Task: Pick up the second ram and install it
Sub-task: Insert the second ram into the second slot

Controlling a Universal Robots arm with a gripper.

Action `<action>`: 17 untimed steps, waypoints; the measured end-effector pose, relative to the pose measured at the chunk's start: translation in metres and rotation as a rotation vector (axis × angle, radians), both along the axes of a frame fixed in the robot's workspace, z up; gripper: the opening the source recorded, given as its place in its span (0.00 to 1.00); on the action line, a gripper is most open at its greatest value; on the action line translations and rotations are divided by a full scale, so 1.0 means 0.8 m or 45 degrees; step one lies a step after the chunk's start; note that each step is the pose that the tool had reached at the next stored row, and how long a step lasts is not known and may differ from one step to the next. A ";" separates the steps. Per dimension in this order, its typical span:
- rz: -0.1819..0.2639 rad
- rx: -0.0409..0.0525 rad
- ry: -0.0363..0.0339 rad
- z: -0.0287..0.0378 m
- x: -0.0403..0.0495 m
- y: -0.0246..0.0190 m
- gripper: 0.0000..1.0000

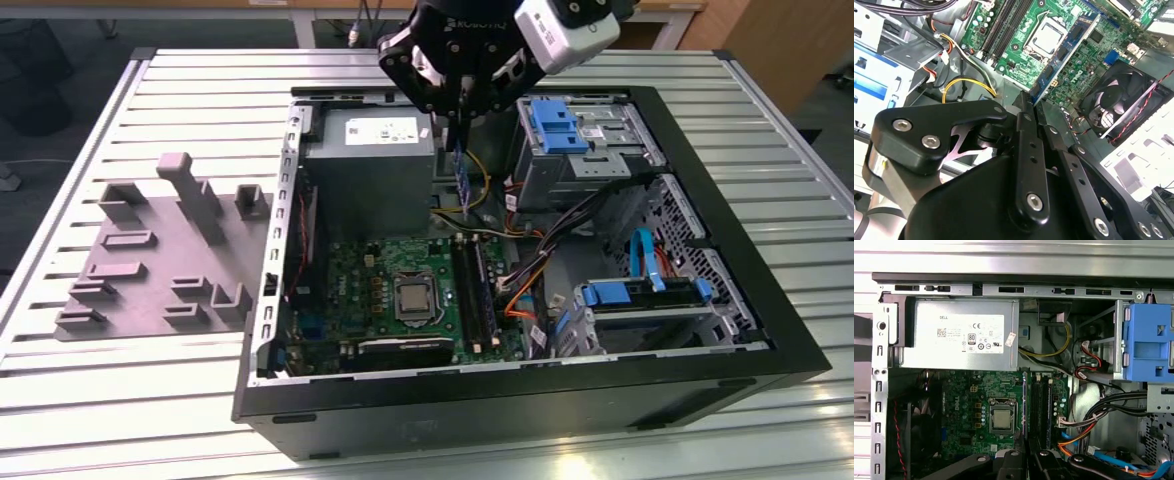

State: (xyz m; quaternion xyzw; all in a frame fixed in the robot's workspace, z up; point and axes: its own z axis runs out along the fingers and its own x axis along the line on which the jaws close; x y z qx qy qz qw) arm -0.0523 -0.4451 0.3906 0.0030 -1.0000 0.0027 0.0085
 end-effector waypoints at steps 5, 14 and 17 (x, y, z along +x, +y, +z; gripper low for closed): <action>0.000 0.000 -0.0036 -0.0010 0.000 0.0000 0.14; 0.000 0.000 -0.0045 -0.0029 0.001 0.0000 0.14; 0.000 -0.001 -0.0045 -0.0050 0.002 0.0000 0.14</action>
